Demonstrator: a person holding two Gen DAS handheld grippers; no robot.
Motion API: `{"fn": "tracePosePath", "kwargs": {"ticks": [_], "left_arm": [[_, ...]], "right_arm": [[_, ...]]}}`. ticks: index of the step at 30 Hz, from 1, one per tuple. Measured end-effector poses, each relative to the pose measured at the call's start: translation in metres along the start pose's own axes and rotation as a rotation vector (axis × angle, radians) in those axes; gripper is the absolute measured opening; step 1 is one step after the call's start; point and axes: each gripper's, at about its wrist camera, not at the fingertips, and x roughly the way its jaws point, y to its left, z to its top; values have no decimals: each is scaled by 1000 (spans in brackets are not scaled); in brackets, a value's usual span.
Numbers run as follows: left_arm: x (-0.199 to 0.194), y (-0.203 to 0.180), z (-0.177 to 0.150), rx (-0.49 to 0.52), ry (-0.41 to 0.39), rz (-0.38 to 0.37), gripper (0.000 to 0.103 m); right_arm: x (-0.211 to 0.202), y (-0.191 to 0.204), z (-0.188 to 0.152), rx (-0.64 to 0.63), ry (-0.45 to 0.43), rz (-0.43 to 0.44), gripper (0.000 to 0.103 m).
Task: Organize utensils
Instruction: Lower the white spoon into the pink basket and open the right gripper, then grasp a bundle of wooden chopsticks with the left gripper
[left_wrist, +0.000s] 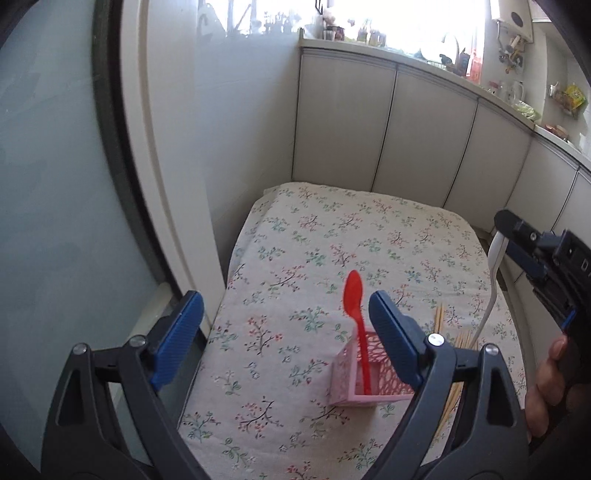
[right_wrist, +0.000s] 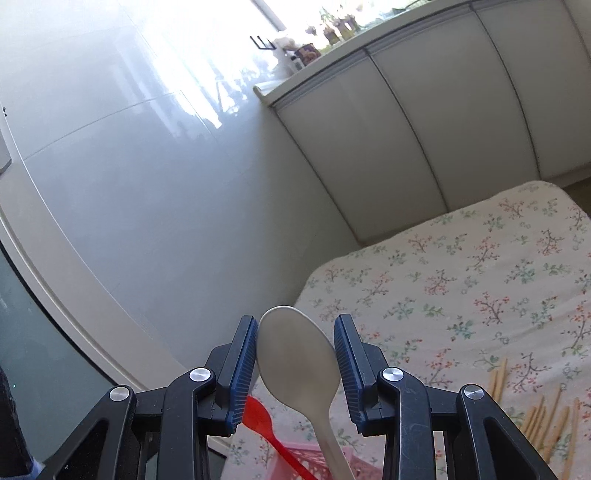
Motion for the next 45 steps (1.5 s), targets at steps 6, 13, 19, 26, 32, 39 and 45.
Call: {"fn": "tracePosePath", "kwargs": {"ticks": [6, 13, 19, 26, 32, 39, 45], "left_arm": [[25, 12, -4, -28, 90, 12, 91], [34, 13, -7, -38, 124, 10, 91], [30, 9, -5, -31, 118, -1, 91], [18, 3, -3, -25, 108, -22, 91], [7, -9, -5, -14, 122, -78, 92], [-17, -37, -13, 59, 109, -128, 96], [-30, -66, -20, 147, 129, -180, 100]], "right_arm": [[19, 14, -10, 37, -84, -1, 39], [39, 9, -33, 23, -65, -50, 41], [29, 5, -34, 24, -59, -60, 63], [-15, 7, -6, -64, -39, -103, 94], [-60, -9, 6, -105, 21, -228, 101], [-92, -47, -1, -75, 148, -358, 103], [-112, -80, -9, 13, 202, -444, 103]]}}
